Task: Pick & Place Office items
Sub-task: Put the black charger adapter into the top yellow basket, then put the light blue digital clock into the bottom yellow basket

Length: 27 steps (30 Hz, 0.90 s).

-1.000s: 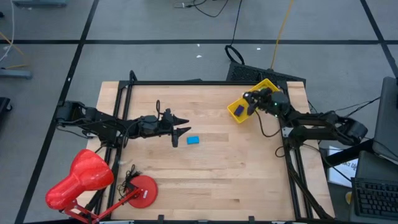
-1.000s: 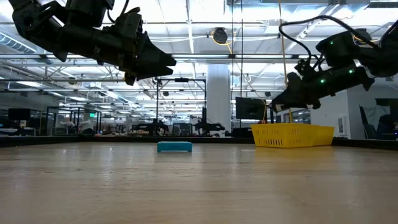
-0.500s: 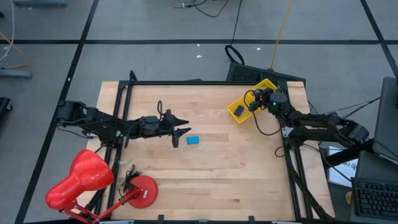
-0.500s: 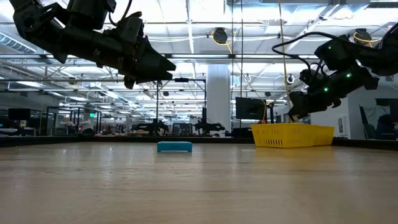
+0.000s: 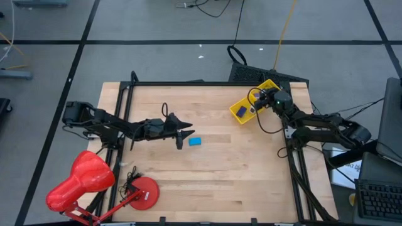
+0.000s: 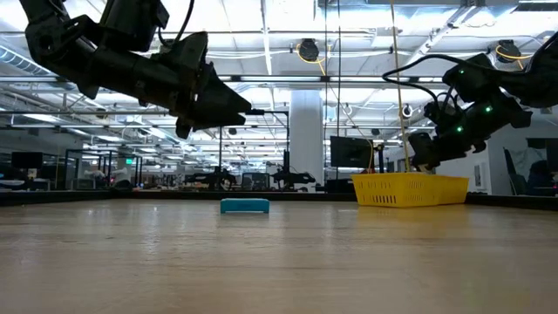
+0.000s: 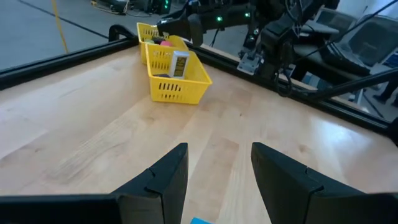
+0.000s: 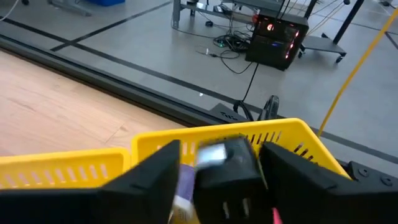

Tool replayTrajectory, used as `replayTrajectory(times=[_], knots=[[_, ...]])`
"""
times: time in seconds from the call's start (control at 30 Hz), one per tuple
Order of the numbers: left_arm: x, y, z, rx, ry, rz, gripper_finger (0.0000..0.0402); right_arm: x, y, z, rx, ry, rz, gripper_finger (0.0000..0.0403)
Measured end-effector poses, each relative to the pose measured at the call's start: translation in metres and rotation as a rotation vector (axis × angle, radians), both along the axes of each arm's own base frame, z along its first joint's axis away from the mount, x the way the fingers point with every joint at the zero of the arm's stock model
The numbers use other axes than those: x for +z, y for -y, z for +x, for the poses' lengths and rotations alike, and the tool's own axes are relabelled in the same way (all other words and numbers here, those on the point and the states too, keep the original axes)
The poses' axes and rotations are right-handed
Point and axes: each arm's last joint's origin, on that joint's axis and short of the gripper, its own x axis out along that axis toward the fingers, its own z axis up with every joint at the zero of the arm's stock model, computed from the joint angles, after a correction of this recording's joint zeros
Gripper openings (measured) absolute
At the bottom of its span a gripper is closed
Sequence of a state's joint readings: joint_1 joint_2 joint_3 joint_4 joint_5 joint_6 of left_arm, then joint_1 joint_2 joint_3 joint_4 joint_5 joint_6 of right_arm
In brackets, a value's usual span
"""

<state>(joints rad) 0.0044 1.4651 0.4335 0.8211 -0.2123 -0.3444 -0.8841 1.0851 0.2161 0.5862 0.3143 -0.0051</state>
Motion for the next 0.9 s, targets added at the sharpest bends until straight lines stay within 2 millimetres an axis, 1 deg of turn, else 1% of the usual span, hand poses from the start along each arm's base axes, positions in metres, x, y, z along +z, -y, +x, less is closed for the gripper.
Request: replayTrajectory(times=[0.07, 0.13, 0.2, 0.3, 0.37, 0.43, 0.5, 0.57, 0.63, 0.7, 0.8, 0.9], knots=[[0.0, 0.0, 0.0, 0.0, 0.0, -0.001, 0.0177, 0.0, 0.0, 0.0, -0.002, 0.002, -0.003, 0.024], [0.0, 0.0, 0.0, -0.002, -0.003, 0.009, 0.0177, 0.001, 0.0, 0.0, -0.002, 0.004, -0.006, 0.0272], [0.0, 0.0, 0.0, -0.004, -0.006, 0.02, 0.0177, 0.001, 0.0, 0.0, -0.002, 0.007, -0.009, 0.0294], [0.0, 0.0, 0.0, -0.011, -0.012, 0.049, 0.0177, 0.002, 0.0, 0.001, 0.006, 0.019, -0.02, 0.0313], [0.0, 0.0, 0.0, -0.022, -0.022, 0.09, 0.0177, 0.004, 0.0, 0.003, 0.048, 0.042, -0.027, 0.0319], [0.0, 0.001, 0.0, -0.029, -0.025, 0.106, 0.0177, 0.008, -0.002, 0.007, 0.132, 0.084, -0.042, 0.0319], [0.0, 0.002, 0.0, -0.023, -0.016, 0.068, 0.0177, 0.012, -0.004, 0.012, 0.233, 0.134, -0.062, 0.0317], [0.0, 0.002, 0.0, -0.015, 0.001, -0.013, 0.0177, 0.017, -0.007, 0.018, 0.344, 0.195, -0.078, 0.0313], [-0.001, 0.003, 0.0, -0.04, 0.005, -0.064, 0.0177, 0.022, -0.011, 0.023, 0.441, 0.262, -0.086, 0.031], [-0.003, 0.005, 0.0, -0.067, -0.032, -0.031, 0.0177, 0.026, -0.015, 0.027, 0.518, 0.319, -0.09, 0.0308], [-0.012, 0.012, -0.003, -0.105, -0.146, 0.087, 0.0178, 0.03, -0.02, 0.032, 0.576, 0.367, -0.105, 0.0309], [-0.018, 0.017, -0.006, -0.051, -0.217, 0.114, 0.0189, 0.031, -0.024, 0.036, 0.605, 0.364, -0.112, 0.0308]])
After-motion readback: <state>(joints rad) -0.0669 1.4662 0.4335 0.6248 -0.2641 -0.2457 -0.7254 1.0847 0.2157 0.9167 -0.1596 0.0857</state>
